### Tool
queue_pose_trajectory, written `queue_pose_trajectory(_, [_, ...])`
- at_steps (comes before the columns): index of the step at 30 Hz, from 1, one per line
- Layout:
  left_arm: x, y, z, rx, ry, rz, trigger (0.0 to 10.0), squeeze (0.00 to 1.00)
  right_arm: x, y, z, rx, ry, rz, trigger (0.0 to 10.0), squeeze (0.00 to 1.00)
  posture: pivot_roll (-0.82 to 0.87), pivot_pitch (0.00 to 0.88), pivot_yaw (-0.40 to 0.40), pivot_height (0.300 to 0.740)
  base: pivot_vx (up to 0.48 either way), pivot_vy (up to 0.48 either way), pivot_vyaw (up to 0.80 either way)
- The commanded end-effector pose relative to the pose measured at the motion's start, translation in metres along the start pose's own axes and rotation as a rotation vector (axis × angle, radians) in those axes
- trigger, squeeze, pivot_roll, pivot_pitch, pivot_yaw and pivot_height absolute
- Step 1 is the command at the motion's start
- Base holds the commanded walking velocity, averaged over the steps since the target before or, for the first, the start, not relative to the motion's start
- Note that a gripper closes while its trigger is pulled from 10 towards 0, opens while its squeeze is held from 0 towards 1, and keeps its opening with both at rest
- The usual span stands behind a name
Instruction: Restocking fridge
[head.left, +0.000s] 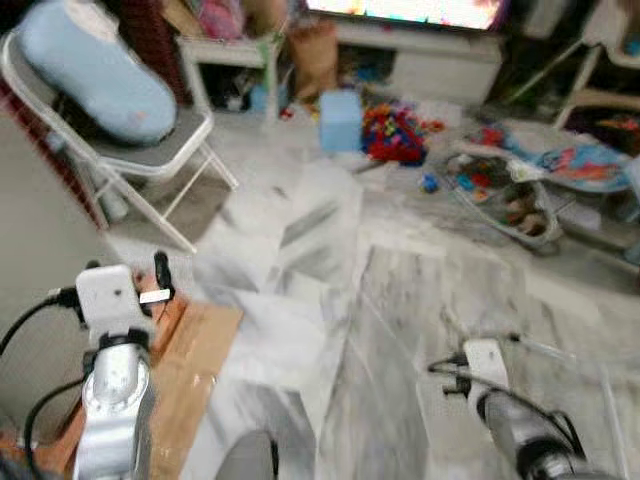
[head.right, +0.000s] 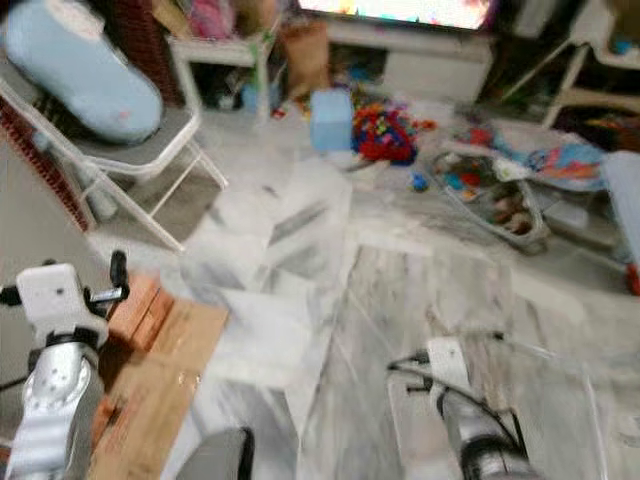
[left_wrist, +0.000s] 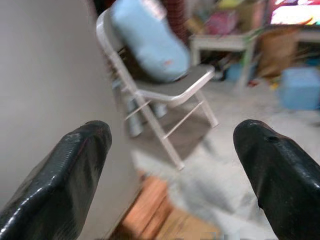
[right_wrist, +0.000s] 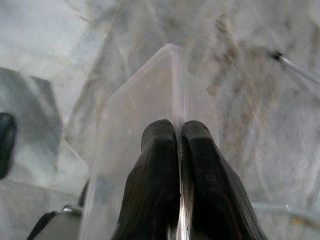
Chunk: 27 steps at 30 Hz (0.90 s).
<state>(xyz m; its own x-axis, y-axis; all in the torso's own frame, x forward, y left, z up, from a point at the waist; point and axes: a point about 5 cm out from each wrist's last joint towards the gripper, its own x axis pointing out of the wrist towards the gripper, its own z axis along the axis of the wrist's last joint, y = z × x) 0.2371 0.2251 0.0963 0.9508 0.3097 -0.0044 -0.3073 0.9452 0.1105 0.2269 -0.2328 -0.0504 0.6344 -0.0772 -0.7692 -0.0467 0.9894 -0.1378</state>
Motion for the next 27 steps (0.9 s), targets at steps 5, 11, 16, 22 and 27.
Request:
queue_pose_trajectory(5, [0.0,0.015,-0.011,0.005,0.053,0.039,10.0,0.0,-0.003,-0.008,-0.012,0.012,0.025,-0.024,10.0,0.0,0.12,0.082,-0.057,0.74,0.0,0.0,0.8])
queue_pose_trajectory(11, [0.011,0.022,-0.011,-0.012,0.057,0.059,10.0,0.0,-0.003,-0.011,-0.012,0.019,0.024,-0.032,10.0,0.0,0.11,0.07,-0.061,0.74,0.0,0.48,0.0])
queue_pose_trajectory(16, [0.015,0.02,-0.01,-0.01,0.048,0.058,10.0,0.0,-0.003,-0.013,-0.011,0.009,0.019,-0.037,10.0,0.0,0.1,0.066,-0.065,0.74,0.0,0.48,0.0])
queue_pose_trajectory(22, [0.022,0.012,-0.009,-0.031,0.04,0.052,10.0,0.0,-0.003,-0.015,-0.008,0.001,0.013,-0.038,10.0,0.0,0.1,0.064,-0.065,0.74,0.0,0.48,0.0])
queue_pose_trajectory(27, [0.021,0.004,-0.009,-0.047,0.044,0.046,10.0,0.0,-0.003,-0.015,-0.007,-0.001,0.009,-0.039,10.0,0.0,0.09,0.065,-0.065,0.74,0.0,0.48,0.0])
